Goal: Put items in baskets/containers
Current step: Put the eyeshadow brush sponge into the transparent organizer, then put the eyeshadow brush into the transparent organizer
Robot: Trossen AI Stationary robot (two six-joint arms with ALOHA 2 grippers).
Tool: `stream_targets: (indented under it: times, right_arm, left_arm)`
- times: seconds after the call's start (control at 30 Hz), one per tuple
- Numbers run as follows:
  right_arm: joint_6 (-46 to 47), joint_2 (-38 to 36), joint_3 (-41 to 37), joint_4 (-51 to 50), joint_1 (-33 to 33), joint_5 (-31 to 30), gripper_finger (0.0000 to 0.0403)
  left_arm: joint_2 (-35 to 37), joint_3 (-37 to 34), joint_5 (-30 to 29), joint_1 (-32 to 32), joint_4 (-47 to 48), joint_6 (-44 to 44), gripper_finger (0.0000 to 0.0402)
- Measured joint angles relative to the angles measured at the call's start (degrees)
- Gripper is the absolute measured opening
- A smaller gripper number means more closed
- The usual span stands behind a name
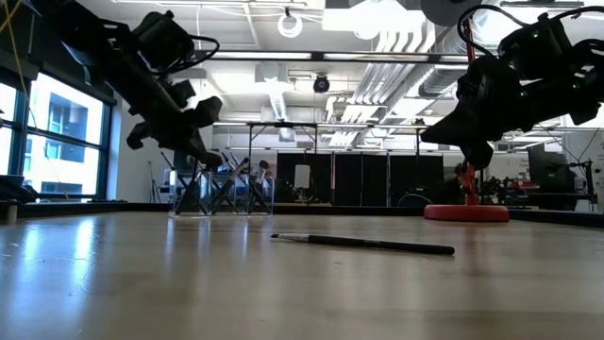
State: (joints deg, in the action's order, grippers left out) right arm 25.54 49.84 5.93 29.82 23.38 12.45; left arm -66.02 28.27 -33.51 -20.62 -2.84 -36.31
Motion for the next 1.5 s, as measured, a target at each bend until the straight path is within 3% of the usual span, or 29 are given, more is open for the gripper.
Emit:
stream_targets:
  times: [0.5,0.97,1.2,1.5]
  right_arm:
    - [0.0,0.0,0.0,0.0,0.0,0.0,0.0001]
    - [0.0,0.0,0.0,0.2,0.0,0.0,0.0001]
    - [0.0,0.0,0.0,0.1,0.0,0.0,0.0007]
    - [0.0,0.0,0.0,0.8,0.0,-0.4,0.0001]
  left_arm:
    - [0.3,0.0,1.0,0.0,0.0,0.2,0.0093]
    - [12.0,4.4,4.6,0.9,0.0,10.8,0.0108]
    - [11.8,9.3,3.6,7.6,1.8,12.0,0.0108]
    - [9.7,11.9,0.0,19.1,6.2,4.9,0.0107]
